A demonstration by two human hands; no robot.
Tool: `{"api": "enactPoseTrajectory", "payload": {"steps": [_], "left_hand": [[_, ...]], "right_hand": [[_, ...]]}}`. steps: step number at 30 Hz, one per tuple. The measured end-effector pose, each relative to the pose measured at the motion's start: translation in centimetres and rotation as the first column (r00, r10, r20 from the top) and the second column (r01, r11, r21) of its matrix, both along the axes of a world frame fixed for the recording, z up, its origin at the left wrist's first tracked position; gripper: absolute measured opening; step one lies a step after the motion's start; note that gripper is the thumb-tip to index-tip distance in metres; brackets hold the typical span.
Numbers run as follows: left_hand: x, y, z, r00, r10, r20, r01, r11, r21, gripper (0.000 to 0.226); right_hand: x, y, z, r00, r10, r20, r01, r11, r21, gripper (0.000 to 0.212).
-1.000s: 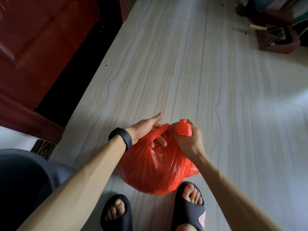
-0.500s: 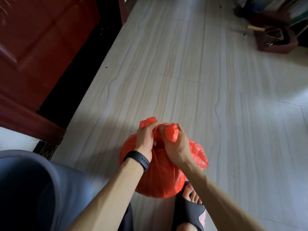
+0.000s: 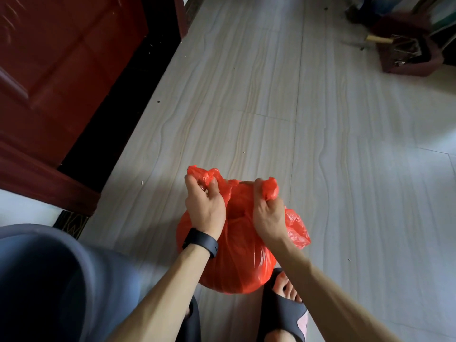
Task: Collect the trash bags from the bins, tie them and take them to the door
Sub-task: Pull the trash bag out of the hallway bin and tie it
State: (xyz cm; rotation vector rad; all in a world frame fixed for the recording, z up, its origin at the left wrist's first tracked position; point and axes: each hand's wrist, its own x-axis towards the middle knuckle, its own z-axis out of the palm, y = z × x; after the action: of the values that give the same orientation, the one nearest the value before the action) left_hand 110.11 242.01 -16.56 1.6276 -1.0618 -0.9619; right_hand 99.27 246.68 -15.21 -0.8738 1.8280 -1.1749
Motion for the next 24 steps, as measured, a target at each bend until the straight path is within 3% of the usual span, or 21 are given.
{"api": "enactPoseTrajectory", "payload": {"steps": [2, 4, 7, 9, 10, 13, 18, 21, 24], "left_hand": [[-0.4, 0.2, 0.5, 0.97, 0.031, -0.241, -0.033, 0.999, -0.006, 0.022], [-0.6, -0.4, 0.8, 0.862, 0.119, -0.493, -0.09, 0.993, 0.081, 0.02], [-0.7, -1.4, 1.9, 0.547, 0.326, -0.771, -0.038, 0.93, 0.366, 0.015], [-0.4, -1.5, 2.9, 0.453, 0.362, -0.814, 0.036, 0.906, 0.423, 0.029], [-0.3, -1.5, 3.4, 0.438, 0.353, -0.827, 0.057, 0.907, 0.417, 0.034], [0.1, -1.4, 4.8, 0.463, 0.309, -0.831, 0.099, 0.913, 0.395, 0.036], [0.9, -0.3, 6.7, 0.515, 0.271, -0.813, 0.127, 0.914, 0.385, 0.038], [2.5, -0.3, 5.5, 0.602, 0.285, -0.746, 0.106, 0.897, 0.429, 0.035], [4.5, 0.4, 3.1, 0.659, 0.367, -0.657, 0.042, 0.854, 0.519, 0.036]], "right_hand": [[0.2, -0.1, 0.7, 0.98, -0.103, 0.169, 0.106, 0.994, -0.006, 0.045], [0.7, -0.2, 1.0, 0.919, -0.188, 0.347, 0.187, 0.982, 0.038, 0.045], [0.9, -0.2, 1.3, 0.678, -0.267, 0.685, 0.287, 0.954, 0.088, 0.045], [0.6, 0.0, 1.9, 0.481, -0.267, 0.835, 0.37, 0.925, 0.083, 0.043], [0.3, 0.1, 2.4, 0.431, -0.264, 0.863, 0.401, 0.913, 0.079, 0.041], [-0.7, 0.9, 4.3, 0.493, -0.313, 0.812, 0.414, 0.905, 0.098, 0.04], [-1.5, 3.4, 6.3, 0.79, -0.321, 0.522, 0.322, 0.942, 0.091, 0.042], [-2.8, 5.1, 5.6, 0.816, -0.403, 0.415, 0.381, 0.914, 0.139, 0.037], [-4.7, 7.0, 3.0, 0.788, -0.539, 0.297, 0.449, 0.833, 0.322, 0.033]]}}
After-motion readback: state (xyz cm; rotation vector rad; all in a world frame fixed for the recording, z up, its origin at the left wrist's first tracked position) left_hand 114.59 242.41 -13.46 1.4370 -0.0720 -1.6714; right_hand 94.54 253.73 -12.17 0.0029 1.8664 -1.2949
